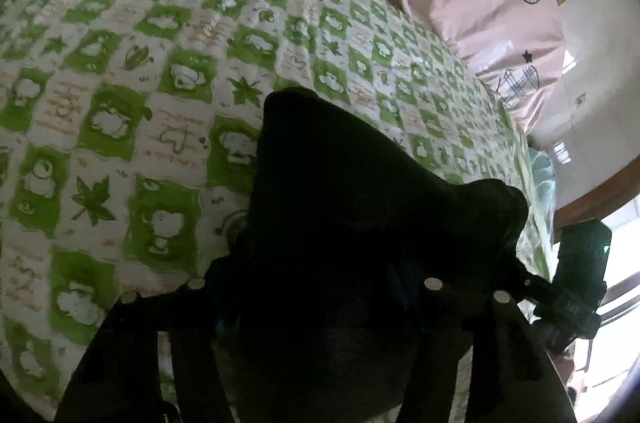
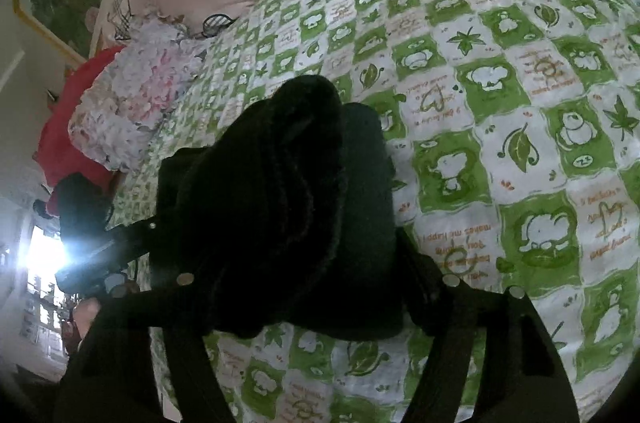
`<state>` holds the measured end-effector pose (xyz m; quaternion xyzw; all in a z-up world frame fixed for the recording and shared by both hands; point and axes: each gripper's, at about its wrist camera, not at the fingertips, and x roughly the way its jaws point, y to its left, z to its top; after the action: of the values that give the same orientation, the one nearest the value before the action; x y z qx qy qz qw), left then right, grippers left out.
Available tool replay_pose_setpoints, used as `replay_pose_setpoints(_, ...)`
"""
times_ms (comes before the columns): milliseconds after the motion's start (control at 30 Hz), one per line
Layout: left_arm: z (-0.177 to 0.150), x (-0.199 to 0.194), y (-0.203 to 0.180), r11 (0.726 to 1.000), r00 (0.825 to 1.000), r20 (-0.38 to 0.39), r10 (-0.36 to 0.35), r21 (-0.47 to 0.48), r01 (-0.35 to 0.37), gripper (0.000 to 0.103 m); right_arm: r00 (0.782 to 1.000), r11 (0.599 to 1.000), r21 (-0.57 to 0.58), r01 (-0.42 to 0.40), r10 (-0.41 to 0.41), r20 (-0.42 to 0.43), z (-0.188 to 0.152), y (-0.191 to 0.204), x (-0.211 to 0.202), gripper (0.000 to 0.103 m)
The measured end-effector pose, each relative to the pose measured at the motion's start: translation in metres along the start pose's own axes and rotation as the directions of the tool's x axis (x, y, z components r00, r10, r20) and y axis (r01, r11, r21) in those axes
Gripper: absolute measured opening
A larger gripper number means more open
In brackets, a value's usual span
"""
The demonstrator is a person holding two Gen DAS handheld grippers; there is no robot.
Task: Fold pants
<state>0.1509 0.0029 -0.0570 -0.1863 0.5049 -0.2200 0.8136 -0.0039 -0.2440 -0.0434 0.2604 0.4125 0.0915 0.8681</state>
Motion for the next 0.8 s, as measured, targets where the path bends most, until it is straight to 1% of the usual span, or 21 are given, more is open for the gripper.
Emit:
replay_pose_setpoints(67, 0.001, 0.000, 0.001, 1.000, 1.000, 0.000, -0.017, -0.007, 0.017, 0.052, 1.000, 1.000, 0.020, -0.015, 0.015, 0.001, 0.000, -0.001, 0.000, 0.064)
replay_pose_setpoints(133, 0.001, -0.004, 0.000, 1.000, 0.999, 0.011, -0.030, 0.001, 0.030, 0.043, 1.000, 1.000, 0.013, -0.016, 0.016, 0.007, -0.001, 0.001, -0.003, 0.059)
replay_pose_setpoints(167, 0.001, -0.006, -0.001, 0.999, 0.999, 0.016, -0.034, 0.007, 0.034, 0.041, 1.000, 1.000, 0.003, -0.011, 0.011, 0.010, -0.001, 0.003, -0.004, 0.056)
replay_pose_setpoints(233, 0.000, -0.013, -0.004, 0.999, 0.999, 0.025, -0.044, 0.017, 0.043, 0.034, 1.000, 1.000, -0.026, 0.006, -0.006, 0.016, -0.002, 0.011, -0.006, 0.052)
replay_pose_setpoints(300, -0.001, -0.020, -0.006, 0.999, 0.998, 0.033, -0.048, 0.023, 0.047, 0.032, 1.000, 0.999, -0.046, 0.016, -0.015, 0.027, -0.001, 0.019, -0.010, 0.049)
replay_pose_setpoints(433, -0.004, -0.038, -0.010, 0.998, 0.996, 0.062, -0.057, 0.034, 0.055, 0.031, 0.998, 0.998, -0.068, 0.001, 0.003, 0.055, 0.001, 0.032, -0.019, 0.046)
replay_pose_setpoints(533, -0.006, -0.056, -0.010, 0.998, 0.994, 0.099, -0.042, 0.048, 0.038, 0.031, 0.998, 0.996, -0.091, -0.022, 0.027, 0.064, 0.003, 0.044, -0.023, 0.045)
replay_pose_setpoints(667, -0.004, -0.088, 0.001, 0.999, 0.986, 0.160, -0.036, 0.036, 0.030, 0.030, 0.995, 0.989, -0.136, -0.060, 0.071, 0.075, 0.005, 0.067, -0.022, 0.045)
replay_pose_setpoints(800, 0.001, -0.119, 0.018, 1.000, 0.979, 0.206, -0.006, 0.010, 0.004, 0.031, 0.990, 0.980, -0.167, -0.110, 0.122, 0.065, 0.009, 0.094, -0.010, 0.045)
